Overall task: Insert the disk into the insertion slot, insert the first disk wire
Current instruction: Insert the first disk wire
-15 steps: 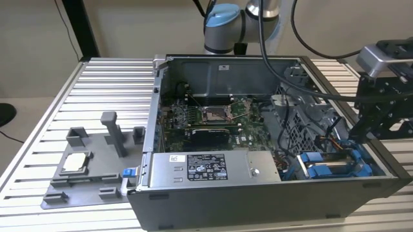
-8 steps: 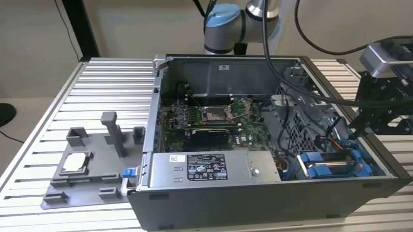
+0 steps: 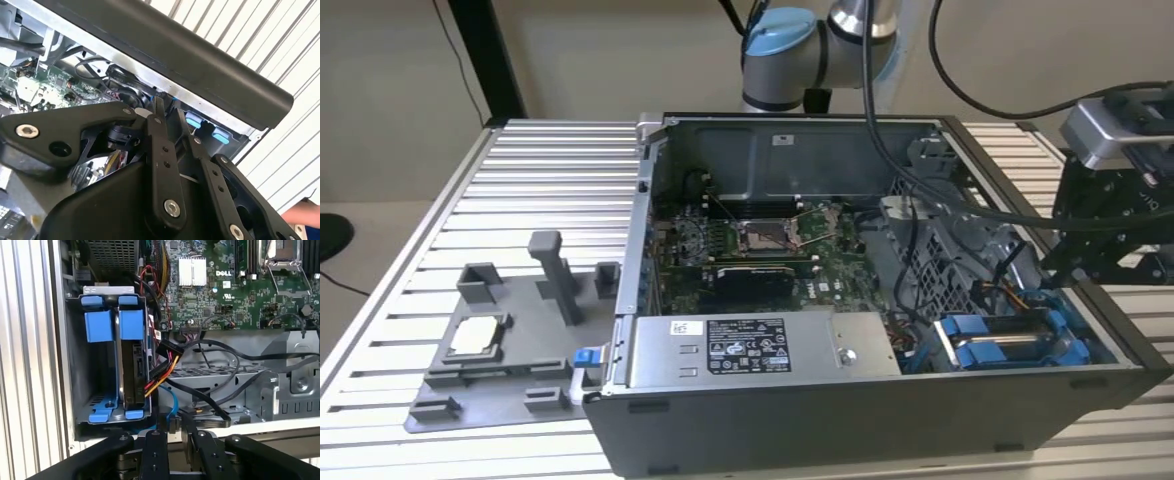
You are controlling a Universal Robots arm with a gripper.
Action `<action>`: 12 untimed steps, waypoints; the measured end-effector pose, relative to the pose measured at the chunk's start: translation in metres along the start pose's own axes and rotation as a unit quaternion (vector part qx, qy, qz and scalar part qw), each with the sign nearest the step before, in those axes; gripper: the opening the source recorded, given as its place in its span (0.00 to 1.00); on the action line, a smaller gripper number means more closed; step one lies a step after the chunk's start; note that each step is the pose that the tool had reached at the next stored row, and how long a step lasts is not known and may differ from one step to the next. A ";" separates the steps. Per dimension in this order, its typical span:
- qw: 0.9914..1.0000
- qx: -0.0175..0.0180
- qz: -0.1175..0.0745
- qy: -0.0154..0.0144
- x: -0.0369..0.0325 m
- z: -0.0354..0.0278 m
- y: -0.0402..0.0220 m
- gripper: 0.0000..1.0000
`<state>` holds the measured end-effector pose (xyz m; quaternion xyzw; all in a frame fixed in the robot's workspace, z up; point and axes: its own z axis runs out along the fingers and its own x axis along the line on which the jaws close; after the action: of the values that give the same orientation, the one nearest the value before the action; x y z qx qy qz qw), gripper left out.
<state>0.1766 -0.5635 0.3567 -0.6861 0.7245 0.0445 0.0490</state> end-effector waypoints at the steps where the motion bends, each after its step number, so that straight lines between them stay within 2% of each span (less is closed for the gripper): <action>1: 1.000 0.000 0.000 0.000 0.0002 0.0014 0.0000 1.00; 6: 1.000 0.000 0.002 0.000 0.0010 0.0077 -0.0002 1.00; 12: 1.000 0.000 0.003 0.000 -0.0016 0.0086 -0.0001 1.00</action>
<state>0.1769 -0.5608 0.3484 -0.6842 0.7263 0.0444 0.0491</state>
